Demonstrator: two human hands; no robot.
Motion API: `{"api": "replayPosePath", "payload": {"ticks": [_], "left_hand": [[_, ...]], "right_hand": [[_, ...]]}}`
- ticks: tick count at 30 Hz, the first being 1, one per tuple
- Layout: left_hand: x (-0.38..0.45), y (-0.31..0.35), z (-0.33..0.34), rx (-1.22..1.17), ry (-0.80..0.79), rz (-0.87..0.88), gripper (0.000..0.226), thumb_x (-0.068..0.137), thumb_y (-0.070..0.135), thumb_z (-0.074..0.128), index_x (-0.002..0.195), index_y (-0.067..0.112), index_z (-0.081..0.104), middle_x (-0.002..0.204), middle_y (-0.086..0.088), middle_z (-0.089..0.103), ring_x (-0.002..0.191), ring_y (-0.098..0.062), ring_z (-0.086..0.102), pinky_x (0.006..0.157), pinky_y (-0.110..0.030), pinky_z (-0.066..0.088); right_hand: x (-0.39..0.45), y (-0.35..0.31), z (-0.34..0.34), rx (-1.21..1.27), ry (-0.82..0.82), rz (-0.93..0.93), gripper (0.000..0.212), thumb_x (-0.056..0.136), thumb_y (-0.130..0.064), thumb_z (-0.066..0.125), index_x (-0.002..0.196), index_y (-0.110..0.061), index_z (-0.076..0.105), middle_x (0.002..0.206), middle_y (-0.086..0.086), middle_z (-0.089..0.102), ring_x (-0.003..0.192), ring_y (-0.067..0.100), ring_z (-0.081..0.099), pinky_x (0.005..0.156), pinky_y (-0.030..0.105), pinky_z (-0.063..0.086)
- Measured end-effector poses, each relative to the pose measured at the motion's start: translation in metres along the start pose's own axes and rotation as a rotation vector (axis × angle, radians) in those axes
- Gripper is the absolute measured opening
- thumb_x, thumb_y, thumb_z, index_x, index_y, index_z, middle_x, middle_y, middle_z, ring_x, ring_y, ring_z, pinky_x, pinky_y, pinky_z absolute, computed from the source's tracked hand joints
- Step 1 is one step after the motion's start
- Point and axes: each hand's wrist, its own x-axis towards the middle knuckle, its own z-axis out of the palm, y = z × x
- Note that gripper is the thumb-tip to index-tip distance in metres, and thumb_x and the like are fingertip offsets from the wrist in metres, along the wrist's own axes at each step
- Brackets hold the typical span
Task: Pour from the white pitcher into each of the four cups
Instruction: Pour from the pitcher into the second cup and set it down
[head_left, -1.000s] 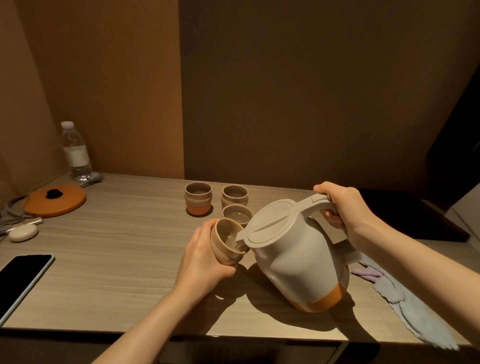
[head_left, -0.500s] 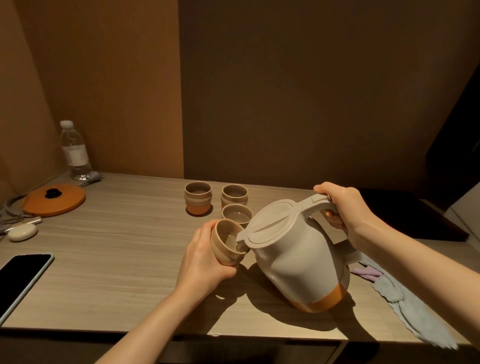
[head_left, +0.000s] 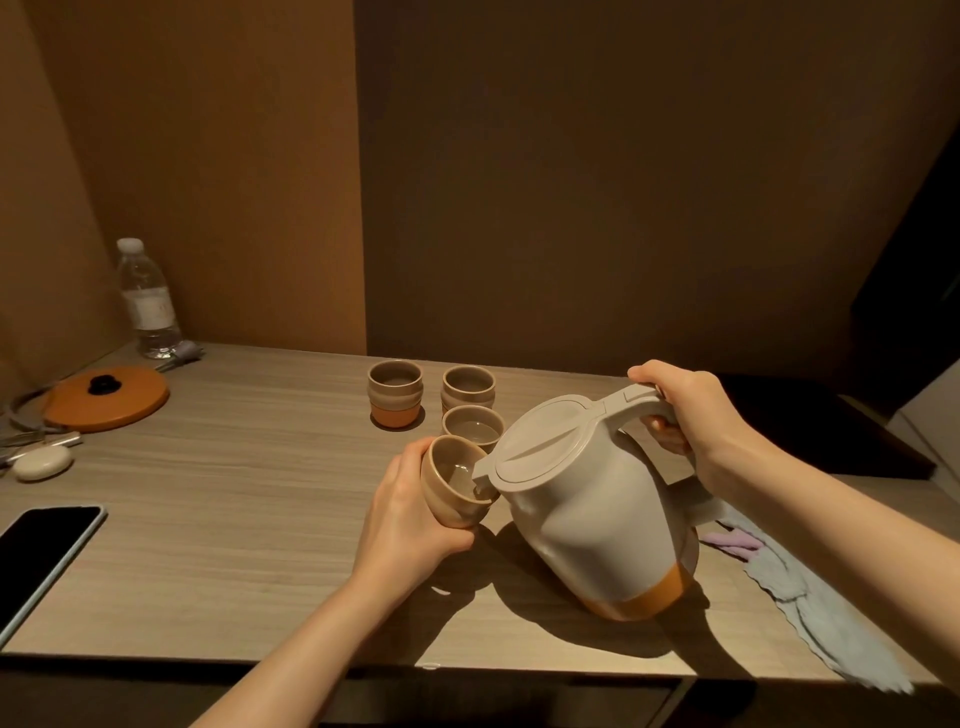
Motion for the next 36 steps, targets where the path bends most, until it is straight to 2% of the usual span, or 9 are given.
{"api": "replayPosePath", "payload": {"ticks": [9, 16, 23, 27, 31, 36], "left_hand": [[0.002, -0.002, 0.003, -0.013, 0.001, -0.022, 0.095, 0.048, 0.033, 0.089, 0.130, 0.037, 0.039, 0.122, 0.015, 0.051, 0.112, -0.005, 0.050, 0.084, -0.020, 0.044], [0.000, -0.001, 0.004, 0.001, 0.007, -0.025, 0.094, 0.047, 0.033, 0.089, 0.129, 0.035, 0.041, 0.122, 0.015, 0.052, 0.112, -0.006, 0.051, 0.086, -0.025, 0.049], [0.000, 0.001, 0.005, -0.063, 0.012, -0.053, 0.093, 0.047, 0.029, 0.089, 0.126, 0.035, 0.041, 0.118, 0.014, 0.055, 0.109, -0.006, 0.052, 0.080, -0.015, 0.042], [-0.001, 0.003, 0.004, -0.117, 0.025, -0.081, 0.094, 0.046, 0.031, 0.090, 0.125, 0.037, 0.040, 0.119, 0.014, 0.054, 0.111, -0.005, 0.052, 0.083, -0.018, 0.043], [0.000, 0.004, 0.003, -0.162, 0.041, -0.092, 0.093, 0.046, 0.031, 0.092, 0.122, 0.040, 0.039, 0.117, 0.019, 0.054, 0.110, -0.002, 0.053, 0.080, -0.012, 0.040], [0.003, 0.007, 0.001, -0.209, 0.072, -0.106, 0.093, 0.045, 0.033, 0.093, 0.122, 0.039, 0.041, 0.115, 0.021, 0.056, 0.111, -0.001, 0.054, 0.088, -0.023, 0.048]], "right_hand": [[0.000, 0.001, 0.000, 0.004, 0.006, 0.005, 0.042, 0.092, -0.033, 0.056, 0.056, -0.010, 0.056, 0.045, 0.003, 0.045, 0.038, 0.009, 0.035, 0.044, 0.023, 0.029], [0.000, -0.001, 0.000, -0.017, 0.004, 0.003, 0.041, 0.091, -0.033, 0.057, 0.057, -0.010, 0.056, 0.042, 0.000, 0.045, 0.034, 0.006, 0.035, 0.043, 0.021, 0.030], [0.000, 0.003, -0.002, 0.024, 0.009, 0.006, 0.044, 0.092, -0.033, 0.056, 0.054, -0.011, 0.055, 0.043, 0.001, 0.045, 0.036, 0.008, 0.034, 0.044, 0.023, 0.029], [-0.001, 0.008, -0.004, 0.109, 0.008, 0.043, 0.048, 0.092, -0.034, 0.054, 0.049, -0.015, 0.052, 0.042, 0.000, 0.042, 0.038, 0.011, 0.032, 0.044, 0.025, 0.026], [-0.004, 0.013, -0.005, 0.157, 0.026, 0.044, 0.047, 0.092, -0.034, 0.054, 0.049, -0.015, 0.051, 0.041, -0.002, 0.041, 0.036, 0.009, 0.032, 0.047, 0.026, 0.027], [-0.007, 0.015, -0.005, 0.241, 0.046, 0.038, 0.043, 0.092, -0.033, 0.054, 0.054, -0.014, 0.050, 0.041, -0.003, 0.041, 0.035, 0.008, 0.032, 0.046, 0.024, 0.027]]}}
